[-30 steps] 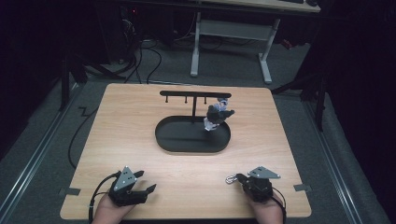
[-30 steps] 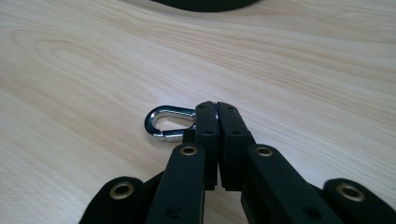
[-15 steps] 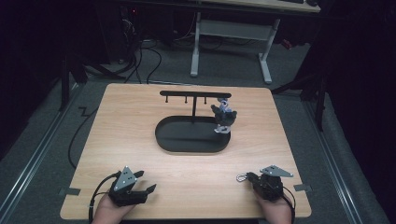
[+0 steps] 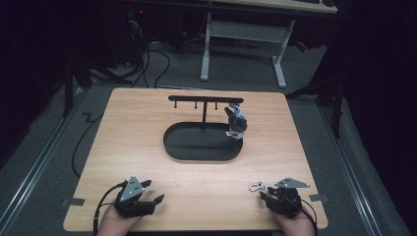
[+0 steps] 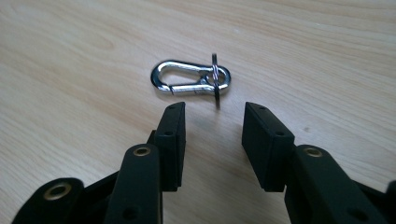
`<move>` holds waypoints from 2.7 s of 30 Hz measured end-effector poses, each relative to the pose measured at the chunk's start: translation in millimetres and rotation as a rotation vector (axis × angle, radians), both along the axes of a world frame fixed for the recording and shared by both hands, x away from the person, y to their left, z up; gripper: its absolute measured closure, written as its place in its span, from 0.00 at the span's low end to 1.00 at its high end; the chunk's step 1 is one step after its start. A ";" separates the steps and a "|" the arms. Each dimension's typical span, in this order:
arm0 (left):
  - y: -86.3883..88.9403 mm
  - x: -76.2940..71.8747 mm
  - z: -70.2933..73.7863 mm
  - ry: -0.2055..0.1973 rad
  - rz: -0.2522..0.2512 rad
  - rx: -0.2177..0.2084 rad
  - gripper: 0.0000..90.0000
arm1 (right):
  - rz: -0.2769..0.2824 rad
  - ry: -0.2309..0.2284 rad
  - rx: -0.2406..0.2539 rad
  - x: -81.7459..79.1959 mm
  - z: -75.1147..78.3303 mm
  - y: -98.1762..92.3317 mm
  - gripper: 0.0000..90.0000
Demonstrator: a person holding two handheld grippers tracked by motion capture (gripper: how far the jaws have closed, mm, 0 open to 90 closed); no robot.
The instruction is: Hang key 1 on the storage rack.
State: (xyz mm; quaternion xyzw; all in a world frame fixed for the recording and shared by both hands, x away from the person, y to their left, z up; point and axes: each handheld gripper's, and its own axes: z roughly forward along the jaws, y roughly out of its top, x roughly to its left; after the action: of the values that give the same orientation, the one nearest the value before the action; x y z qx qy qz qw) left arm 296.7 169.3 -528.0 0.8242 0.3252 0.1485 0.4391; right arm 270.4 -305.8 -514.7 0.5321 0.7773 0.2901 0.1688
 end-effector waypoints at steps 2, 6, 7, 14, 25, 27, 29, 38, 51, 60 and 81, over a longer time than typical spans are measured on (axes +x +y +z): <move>0.1 0.4 -0.3 0.001 -0.003 0.003 0.33 | 0.014 0.023 -0.042 0.5 2.3 0.4 0.68; 0.3 0.6 0.0 0.001 -0.005 0.003 0.33 | 0.050 0.098 -0.080 7.1 8.7 0.1 0.67; 0.2 0.6 0.1 0.000 -0.005 0.002 0.33 | 0.061 0.123 -0.094 10.4 10.5 0.3 0.66; 0.7 0.7 0.2 0.001 -0.009 -0.001 0.33 | 0.119 0.257 -0.193 28.6 19.9 8.9 0.63; 1.1 0.7 0.1 0.005 -0.014 0.001 0.33 | 0.145 0.355 -0.262 56.6 40.5 22.0 0.68; 1.4 0.8 0.1 0.005 -0.013 0.000 0.33 | 0.146 0.367 -0.255 61.0 41.2 21.3 0.71; 1.8 1.1 0.0 0.006 -0.012 -0.001 0.33 | 0.144 0.400 -0.232 65.3 41.3 20.2 0.75; 0.3 1.1 -1.2 0.009 -0.014 0.006 0.33 | 0.188 0.443 -0.266 73.0 41.5 26.2 0.91; 0.3 1.4 -1.8 0.012 -0.015 0.009 0.33 | 0.229 0.452 -0.266 73.8 41.7 25.5 0.99; -0.2 1.4 -2.1 0.012 -0.017 0.013 0.33 | 0.246 0.429 -0.270 72.0 59.4 30.2 0.99; 2.0 1.3 0.5 0.004 -0.013 -0.016 0.33 | 0.271 0.385 -0.248 82.0 100.5 39.3 0.99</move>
State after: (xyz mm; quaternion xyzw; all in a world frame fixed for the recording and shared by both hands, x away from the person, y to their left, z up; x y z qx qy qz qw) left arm 298.1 171.3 -527.6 0.8232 0.3217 0.1414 0.4460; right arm 352.4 -266.5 -414.2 0.4441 0.8887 0.1060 0.0414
